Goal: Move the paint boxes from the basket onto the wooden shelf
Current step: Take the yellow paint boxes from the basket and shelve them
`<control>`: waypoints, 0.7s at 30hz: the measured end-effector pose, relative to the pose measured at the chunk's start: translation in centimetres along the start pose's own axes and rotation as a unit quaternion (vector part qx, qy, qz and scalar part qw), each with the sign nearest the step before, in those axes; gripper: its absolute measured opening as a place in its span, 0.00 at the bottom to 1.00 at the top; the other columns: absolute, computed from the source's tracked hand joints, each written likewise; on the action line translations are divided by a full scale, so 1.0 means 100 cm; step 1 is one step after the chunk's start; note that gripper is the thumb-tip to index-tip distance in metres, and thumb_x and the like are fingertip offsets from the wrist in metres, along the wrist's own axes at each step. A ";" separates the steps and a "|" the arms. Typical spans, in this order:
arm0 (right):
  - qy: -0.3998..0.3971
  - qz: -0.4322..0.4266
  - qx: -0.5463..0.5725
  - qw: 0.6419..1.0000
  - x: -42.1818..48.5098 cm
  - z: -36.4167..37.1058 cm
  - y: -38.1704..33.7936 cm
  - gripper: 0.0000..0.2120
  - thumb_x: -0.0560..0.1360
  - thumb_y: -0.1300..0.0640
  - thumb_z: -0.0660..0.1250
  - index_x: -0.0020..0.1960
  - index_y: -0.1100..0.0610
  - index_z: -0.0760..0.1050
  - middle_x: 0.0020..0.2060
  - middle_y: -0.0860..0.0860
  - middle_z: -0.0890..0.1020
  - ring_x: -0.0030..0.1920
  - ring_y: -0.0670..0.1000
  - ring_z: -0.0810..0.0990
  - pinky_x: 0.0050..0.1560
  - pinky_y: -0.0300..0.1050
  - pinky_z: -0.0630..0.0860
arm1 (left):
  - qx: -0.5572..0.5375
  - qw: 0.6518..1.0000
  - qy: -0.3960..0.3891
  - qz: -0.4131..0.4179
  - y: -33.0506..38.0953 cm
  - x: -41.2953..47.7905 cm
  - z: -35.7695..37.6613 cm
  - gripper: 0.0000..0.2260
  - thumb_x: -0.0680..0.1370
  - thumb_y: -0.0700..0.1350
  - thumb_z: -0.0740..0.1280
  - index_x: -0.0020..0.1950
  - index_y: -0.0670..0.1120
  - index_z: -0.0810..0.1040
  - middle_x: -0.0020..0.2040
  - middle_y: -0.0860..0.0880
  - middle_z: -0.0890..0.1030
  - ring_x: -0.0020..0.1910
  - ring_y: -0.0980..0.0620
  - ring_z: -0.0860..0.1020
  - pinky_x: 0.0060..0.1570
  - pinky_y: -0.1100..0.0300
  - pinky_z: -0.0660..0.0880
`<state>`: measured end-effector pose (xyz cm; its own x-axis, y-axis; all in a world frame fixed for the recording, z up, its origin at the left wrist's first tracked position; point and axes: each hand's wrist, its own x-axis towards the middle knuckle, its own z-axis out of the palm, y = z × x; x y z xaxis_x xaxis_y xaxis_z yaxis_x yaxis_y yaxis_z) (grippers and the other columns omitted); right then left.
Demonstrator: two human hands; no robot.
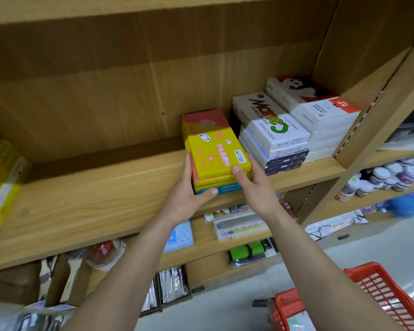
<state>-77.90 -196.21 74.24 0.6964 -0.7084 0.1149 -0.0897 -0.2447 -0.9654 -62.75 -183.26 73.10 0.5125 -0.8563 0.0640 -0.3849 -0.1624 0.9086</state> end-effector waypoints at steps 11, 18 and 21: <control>0.150 -0.028 -0.134 0.979 -0.027 -0.010 0.037 0.24 0.80 0.58 0.66 0.75 0.59 0.70 0.65 0.54 0.76 0.63 0.52 0.78 0.63 0.57 0.78 | 0.134 0.991 0.010 0.020 0.007 0.049 0.019 0.50 0.76 0.47 0.76 0.84 0.49 0.41 0.84 0.48 0.55 0.80 0.49 0.61 0.76 0.57 0.61; 0.123 -0.029 -0.184 0.975 -0.019 -0.013 0.039 0.31 0.79 0.56 0.66 0.80 0.57 0.63 0.67 0.51 0.70 0.50 0.39 0.73 0.57 0.52 0.79 | 0.127 0.992 0.022 -0.002 0.006 0.050 0.022 0.48 0.75 0.62 0.71 0.84 0.54 0.43 0.85 0.50 0.52 0.81 0.49 0.59 0.77 0.47 0.62; 0.103 -0.026 -0.195 0.975 -0.022 -0.013 0.040 0.34 0.79 0.53 0.64 0.82 0.56 0.59 0.66 0.48 0.67 0.52 0.46 0.76 0.55 0.48 0.78 | 0.158 0.987 0.035 -0.021 0.011 0.054 0.026 0.47 0.76 0.66 0.67 0.84 0.54 0.42 0.85 0.49 0.51 0.81 0.46 0.60 0.76 0.42 0.63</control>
<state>-80.73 -196.50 70.41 0.5523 -0.7968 0.2449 -0.3503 -0.4885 -0.7992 -62.43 -189.33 73.36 0.5805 -0.8115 0.0673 -0.5760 -0.3508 0.7383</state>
